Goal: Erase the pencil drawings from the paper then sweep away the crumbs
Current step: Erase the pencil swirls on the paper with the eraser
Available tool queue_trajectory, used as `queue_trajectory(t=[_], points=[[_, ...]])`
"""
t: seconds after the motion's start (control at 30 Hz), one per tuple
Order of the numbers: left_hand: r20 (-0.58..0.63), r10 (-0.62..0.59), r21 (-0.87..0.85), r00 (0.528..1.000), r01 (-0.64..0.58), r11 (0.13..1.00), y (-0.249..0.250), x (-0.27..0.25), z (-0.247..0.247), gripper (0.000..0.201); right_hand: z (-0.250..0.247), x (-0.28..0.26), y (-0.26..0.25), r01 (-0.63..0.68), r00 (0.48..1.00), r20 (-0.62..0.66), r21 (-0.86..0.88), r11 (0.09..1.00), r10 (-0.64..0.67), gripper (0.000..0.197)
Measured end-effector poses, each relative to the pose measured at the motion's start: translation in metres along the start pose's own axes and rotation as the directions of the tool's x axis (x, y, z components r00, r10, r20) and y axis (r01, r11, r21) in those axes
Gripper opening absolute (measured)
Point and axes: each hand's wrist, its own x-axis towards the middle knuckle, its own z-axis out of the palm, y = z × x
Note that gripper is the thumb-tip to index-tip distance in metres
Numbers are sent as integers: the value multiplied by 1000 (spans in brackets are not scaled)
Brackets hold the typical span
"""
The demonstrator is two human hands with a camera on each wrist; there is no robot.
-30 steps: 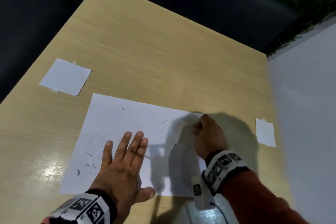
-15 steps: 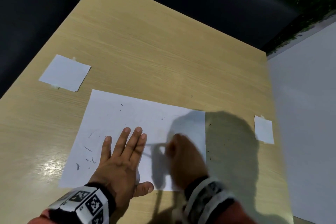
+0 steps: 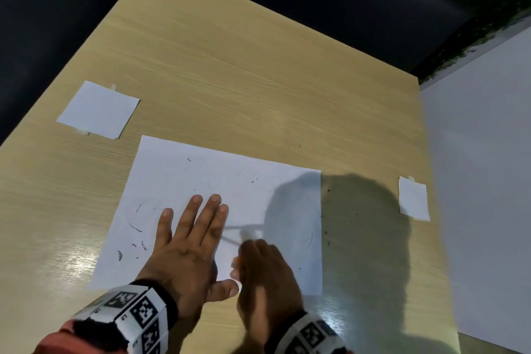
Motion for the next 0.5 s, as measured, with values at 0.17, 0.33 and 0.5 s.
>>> queue_trajectory(t=[0.17, 0.33, 0.5], points=[[23, 5, 9, 1000, -5, 1000, -1, 0, -1, 117, -52, 25, 81, -395, 908, -158, -18, 918, 388, 15], [71, -15, -13, 997, 15, 1000, 0, 0, -4, 117, -21, 4, 21, -158, 986, -52, 20, 987, 158, 10], [117, -19, 8, 993, 18, 1000, -2, -1, -6, 117, -19, -1, 46, -188, 976, -109, -3, 982, 186, 9]])
